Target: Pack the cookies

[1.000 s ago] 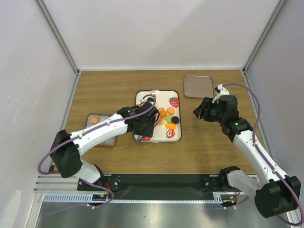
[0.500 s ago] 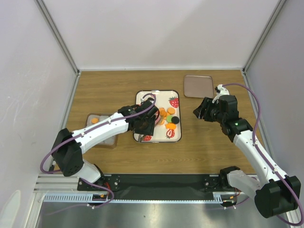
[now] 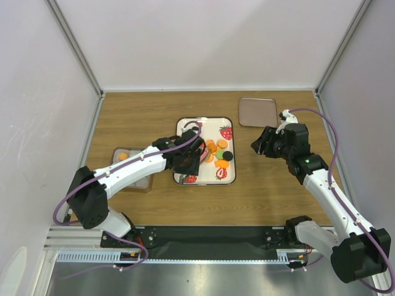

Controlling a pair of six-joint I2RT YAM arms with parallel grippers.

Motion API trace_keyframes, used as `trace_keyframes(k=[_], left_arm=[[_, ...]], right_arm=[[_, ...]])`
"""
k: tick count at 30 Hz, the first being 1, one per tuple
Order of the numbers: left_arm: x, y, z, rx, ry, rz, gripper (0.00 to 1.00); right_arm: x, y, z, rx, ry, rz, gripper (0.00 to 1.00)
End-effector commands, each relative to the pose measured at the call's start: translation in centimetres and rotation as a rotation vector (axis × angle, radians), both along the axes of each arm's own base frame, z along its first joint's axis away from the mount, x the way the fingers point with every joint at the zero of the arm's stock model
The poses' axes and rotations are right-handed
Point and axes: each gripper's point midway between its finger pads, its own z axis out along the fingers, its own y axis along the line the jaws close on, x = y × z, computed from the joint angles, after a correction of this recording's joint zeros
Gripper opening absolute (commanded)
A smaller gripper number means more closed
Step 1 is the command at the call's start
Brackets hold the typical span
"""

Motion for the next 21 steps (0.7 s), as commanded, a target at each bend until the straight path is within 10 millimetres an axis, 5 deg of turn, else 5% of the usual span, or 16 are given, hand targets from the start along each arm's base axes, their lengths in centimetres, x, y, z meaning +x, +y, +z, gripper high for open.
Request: trace_keyframes(k=[1,13,21], left_arm=[[0.5,0.0,0.5,-0.024,-0.024,0.004,0.51],[0.1,-0.1,-0.1,-0.031,-0.006,-0.008,0.48],[0.4,0.2,1.3,-0.031,-0.038,-0.002,0.41]], right_arm=[[0.3,0.1,0.7,-0.008,-0.036,0.009,0.56],[0.3,0.2,0.7,-0.007,-0.034,0.012,0.56],[0.3,0.1,0.8,-0.005,-0.039,0.01,0.56]])
